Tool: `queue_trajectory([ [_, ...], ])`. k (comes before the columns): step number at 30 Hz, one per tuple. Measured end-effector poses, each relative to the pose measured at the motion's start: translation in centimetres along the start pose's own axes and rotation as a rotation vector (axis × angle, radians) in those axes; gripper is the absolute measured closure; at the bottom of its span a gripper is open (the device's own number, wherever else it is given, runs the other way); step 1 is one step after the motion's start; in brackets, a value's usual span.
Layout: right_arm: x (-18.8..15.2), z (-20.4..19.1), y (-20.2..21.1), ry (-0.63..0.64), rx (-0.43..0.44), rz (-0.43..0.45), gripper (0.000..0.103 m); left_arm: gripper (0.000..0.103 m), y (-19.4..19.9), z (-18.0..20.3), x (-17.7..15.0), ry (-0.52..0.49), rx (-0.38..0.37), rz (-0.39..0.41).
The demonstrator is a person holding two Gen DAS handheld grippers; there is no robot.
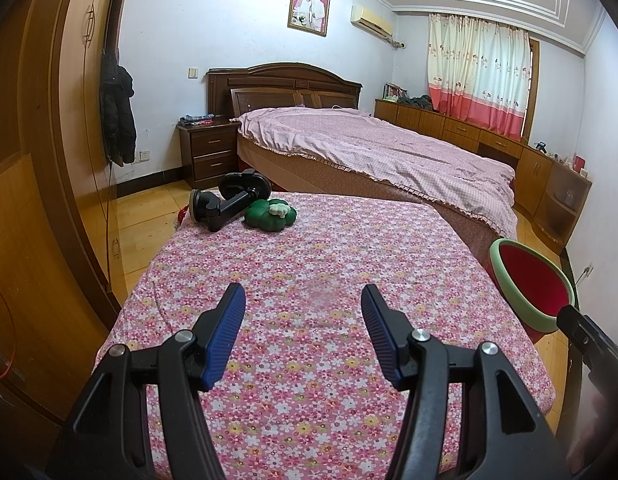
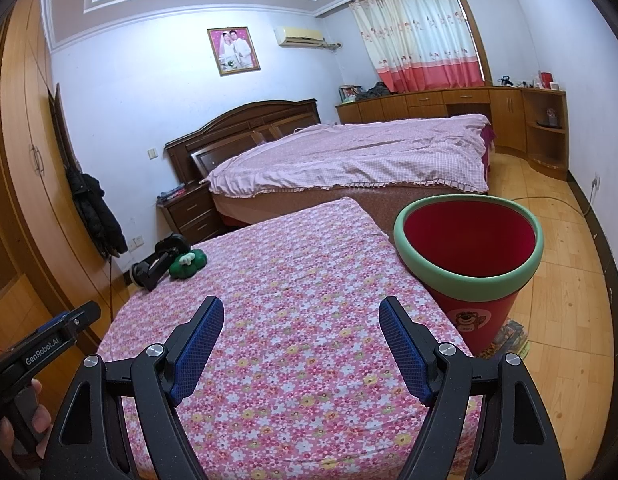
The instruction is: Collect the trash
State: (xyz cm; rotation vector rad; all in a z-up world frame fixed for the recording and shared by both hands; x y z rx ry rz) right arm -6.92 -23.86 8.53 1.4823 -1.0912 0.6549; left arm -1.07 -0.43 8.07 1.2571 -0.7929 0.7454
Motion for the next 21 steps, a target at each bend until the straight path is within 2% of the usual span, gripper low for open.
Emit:
queue_trajectory([
  [21,0.14,-0.05,0.18,0.002,0.000,0.005,0.022,0.043,0.32,0.06,0.45,0.002,0.000,0.009],
])
Point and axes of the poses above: each gripper's, at about its wrist camera, not at the fingertips, and y roughly against the way its jaws point, z to its right, x to its top, the point moved 2 cm from there along -y, roughly the way its jaws point, and after that the axes turned 3 degrees about y, right-handed, at the moved point
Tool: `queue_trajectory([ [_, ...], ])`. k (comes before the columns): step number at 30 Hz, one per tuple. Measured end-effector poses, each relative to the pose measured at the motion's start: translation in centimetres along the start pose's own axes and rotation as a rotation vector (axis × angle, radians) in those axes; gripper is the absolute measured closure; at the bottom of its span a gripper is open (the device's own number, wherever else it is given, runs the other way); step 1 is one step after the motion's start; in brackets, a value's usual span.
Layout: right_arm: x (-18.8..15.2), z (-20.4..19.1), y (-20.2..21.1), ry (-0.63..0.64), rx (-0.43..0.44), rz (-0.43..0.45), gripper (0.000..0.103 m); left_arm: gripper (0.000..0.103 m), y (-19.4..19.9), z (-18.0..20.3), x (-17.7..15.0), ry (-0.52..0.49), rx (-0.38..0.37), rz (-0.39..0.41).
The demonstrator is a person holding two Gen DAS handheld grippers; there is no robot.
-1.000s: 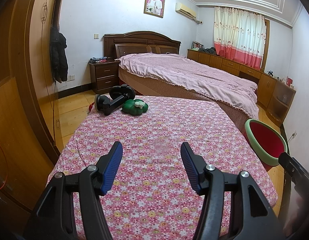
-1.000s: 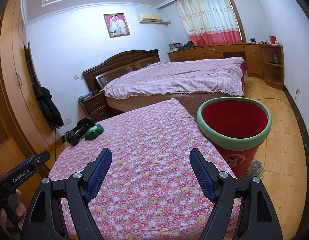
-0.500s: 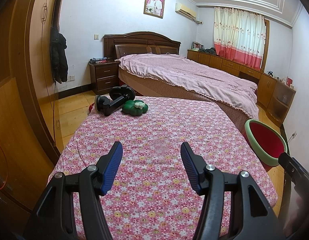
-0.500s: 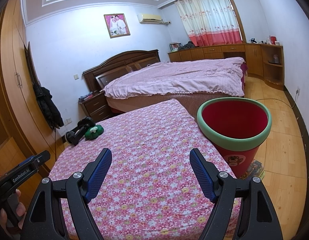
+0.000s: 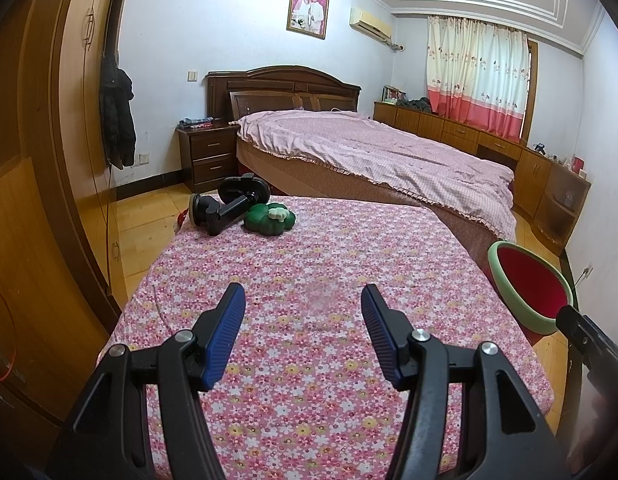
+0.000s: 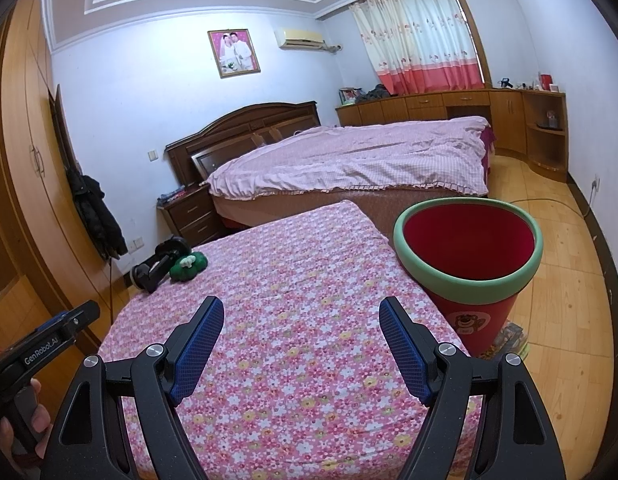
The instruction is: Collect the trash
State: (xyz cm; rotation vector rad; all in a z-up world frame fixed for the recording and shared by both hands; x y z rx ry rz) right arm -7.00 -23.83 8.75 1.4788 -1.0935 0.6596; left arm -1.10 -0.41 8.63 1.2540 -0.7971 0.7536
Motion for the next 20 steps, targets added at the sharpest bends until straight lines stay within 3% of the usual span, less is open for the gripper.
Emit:
queue_trajectory([
  [20,0.37,0.09,-0.03,-0.004,-0.005,-0.001,0.022,0.043,0.37,0.33,-0.12,-0.005,0.007,0.013],
])
Point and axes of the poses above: each gripper's, at about its wrist camera, not at the fingertips, and y roughly against the way its jaws point, z to its right, x to its top, the point moved 2 cm from there along -y, roughly the way its jaws point, and after that the axes turned 3 degrees about y, right-handed, at the moved point
